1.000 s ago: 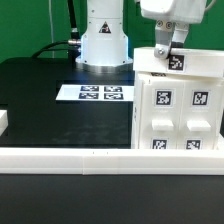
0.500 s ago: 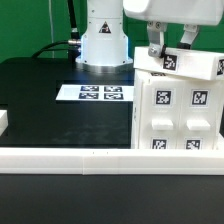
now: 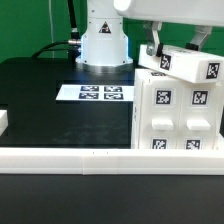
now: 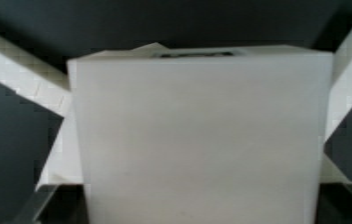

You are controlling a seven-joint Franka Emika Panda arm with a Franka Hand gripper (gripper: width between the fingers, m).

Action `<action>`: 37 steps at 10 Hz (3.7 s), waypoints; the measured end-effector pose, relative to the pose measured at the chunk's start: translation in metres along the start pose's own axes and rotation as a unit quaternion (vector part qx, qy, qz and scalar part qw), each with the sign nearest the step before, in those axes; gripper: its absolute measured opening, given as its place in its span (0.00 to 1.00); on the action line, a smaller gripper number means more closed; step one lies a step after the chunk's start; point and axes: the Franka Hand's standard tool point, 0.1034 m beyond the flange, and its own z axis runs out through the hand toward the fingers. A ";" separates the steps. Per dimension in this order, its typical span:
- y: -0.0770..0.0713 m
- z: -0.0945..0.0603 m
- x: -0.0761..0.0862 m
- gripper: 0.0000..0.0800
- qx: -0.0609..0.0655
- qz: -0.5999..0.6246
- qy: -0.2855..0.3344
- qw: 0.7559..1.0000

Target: Assemble cabinet

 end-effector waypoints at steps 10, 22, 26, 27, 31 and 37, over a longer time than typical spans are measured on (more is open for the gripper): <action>-0.008 0.000 0.004 0.70 0.024 0.307 0.005 0.951; -0.016 0.000 0.011 0.70 0.056 0.627 -0.003 0.777; -0.019 -0.001 0.014 0.70 0.064 0.724 -0.010 0.686; -0.020 -0.001 0.014 0.70 0.068 0.743 -0.014 0.666; -0.022 -0.002 0.017 0.70 0.078 0.824 -0.027 0.560; -0.022 -0.002 0.018 0.70 0.084 0.879 -0.042 0.468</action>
Offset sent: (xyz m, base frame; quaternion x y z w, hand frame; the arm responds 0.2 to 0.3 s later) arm -0.0013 -0.0007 -0.0019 -0.0054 0.0389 0.2005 0.9789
